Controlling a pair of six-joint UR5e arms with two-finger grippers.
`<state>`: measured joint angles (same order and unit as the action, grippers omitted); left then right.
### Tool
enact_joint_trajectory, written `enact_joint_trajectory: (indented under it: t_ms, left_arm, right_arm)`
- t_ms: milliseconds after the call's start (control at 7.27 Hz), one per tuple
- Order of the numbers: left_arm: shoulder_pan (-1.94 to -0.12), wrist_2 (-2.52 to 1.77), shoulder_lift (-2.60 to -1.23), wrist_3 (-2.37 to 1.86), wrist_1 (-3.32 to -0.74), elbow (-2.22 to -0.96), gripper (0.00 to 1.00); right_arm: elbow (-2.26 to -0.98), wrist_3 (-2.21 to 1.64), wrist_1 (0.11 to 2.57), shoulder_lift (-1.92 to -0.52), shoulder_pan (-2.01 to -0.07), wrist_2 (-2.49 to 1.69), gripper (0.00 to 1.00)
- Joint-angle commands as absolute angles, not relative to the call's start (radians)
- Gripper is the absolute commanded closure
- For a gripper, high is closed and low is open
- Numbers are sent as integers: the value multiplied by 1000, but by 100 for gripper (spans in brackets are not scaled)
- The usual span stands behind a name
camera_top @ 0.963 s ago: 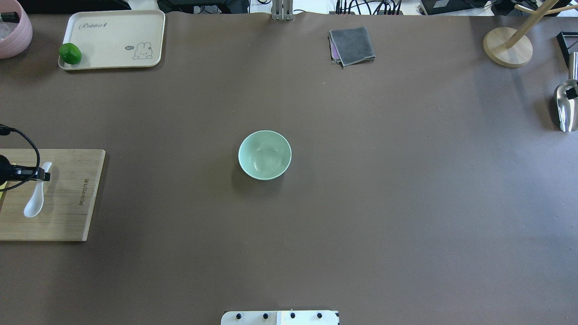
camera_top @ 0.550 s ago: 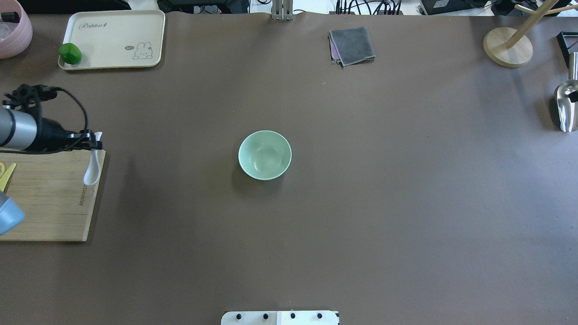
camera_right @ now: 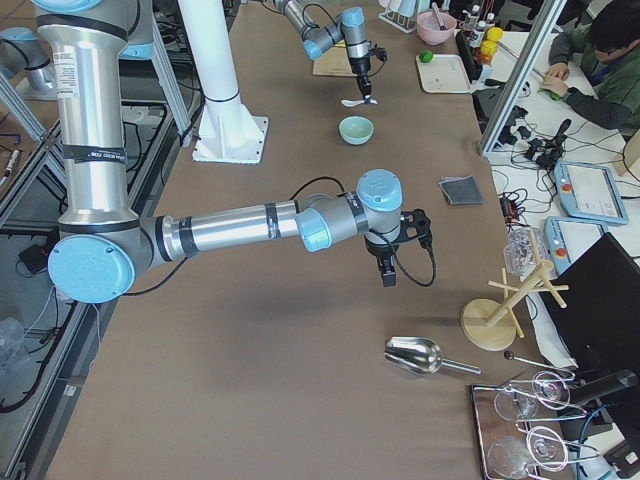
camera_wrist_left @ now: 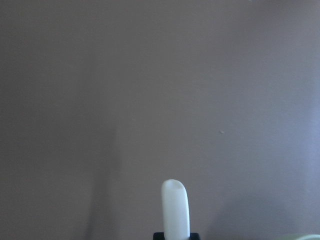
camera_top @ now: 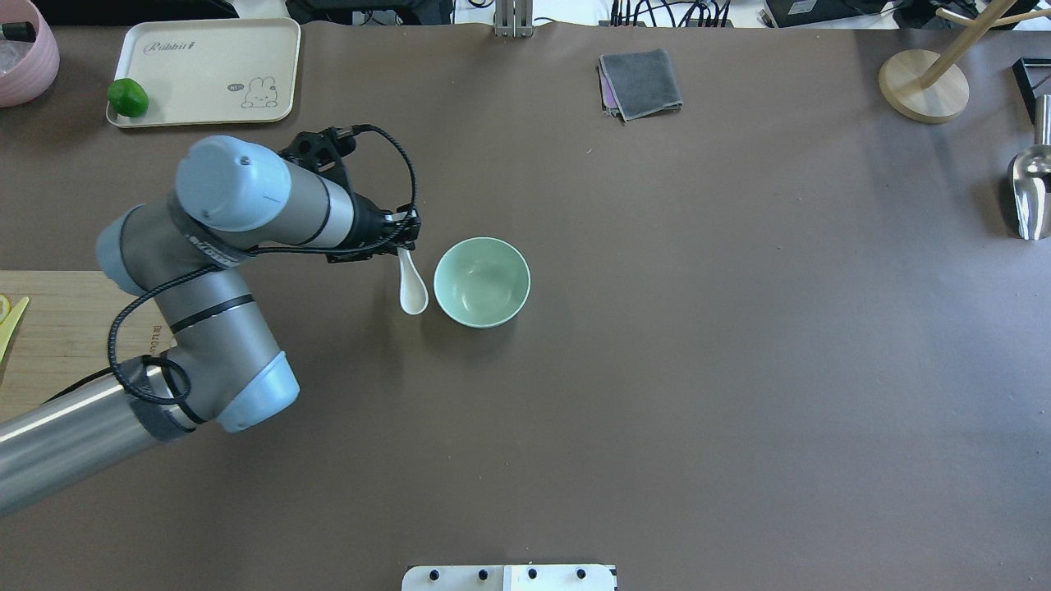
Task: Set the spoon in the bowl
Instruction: 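Carry the white spoon with the left gripper over the green bowl and lower it in, then open the left gripper and withdraw it from the bowl to rest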
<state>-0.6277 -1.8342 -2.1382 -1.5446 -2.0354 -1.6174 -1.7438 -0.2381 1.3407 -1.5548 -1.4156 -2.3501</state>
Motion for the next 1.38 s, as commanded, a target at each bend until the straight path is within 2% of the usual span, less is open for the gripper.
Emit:
enact_joint_trajectory:
  t_ms: [0, 138, 275, 688, 963, 1239]
  left_arm:
    - [-572, -1747, -2267, -1614, -2003, -1516, 100]
    - [-574, -1744, -2276, -1612, -2009, -1502, 98]
    - [-572, -1744, -2270, -1605, -2008, -1500, 2]
    - [-586, -1746, -2254, -1592, -1997, -1540, 2]
    - [-658, -1829, -2108, -1403, -1943, -1667, 2]
    - [-825, -1972, -1984, -1079, -1611, -1864, 2]
  right_arm:
    - [-1747, -239, 1341, -1560, -1417, -2350, 0]
    - [-1750, -239, 1341, -1562, -1417, -2350, 0]
    - [-1750, -239, 1341, -1562, -1417, -2350, 0]
    - [-1750, -239, 1341, -1566, -1425, -2347, 0]
    - [-1752, -232, 1341, -1589, -1474, -2342, 0]
    - [-1752, -229, 1351, -1643, -1525, -2353, 0]
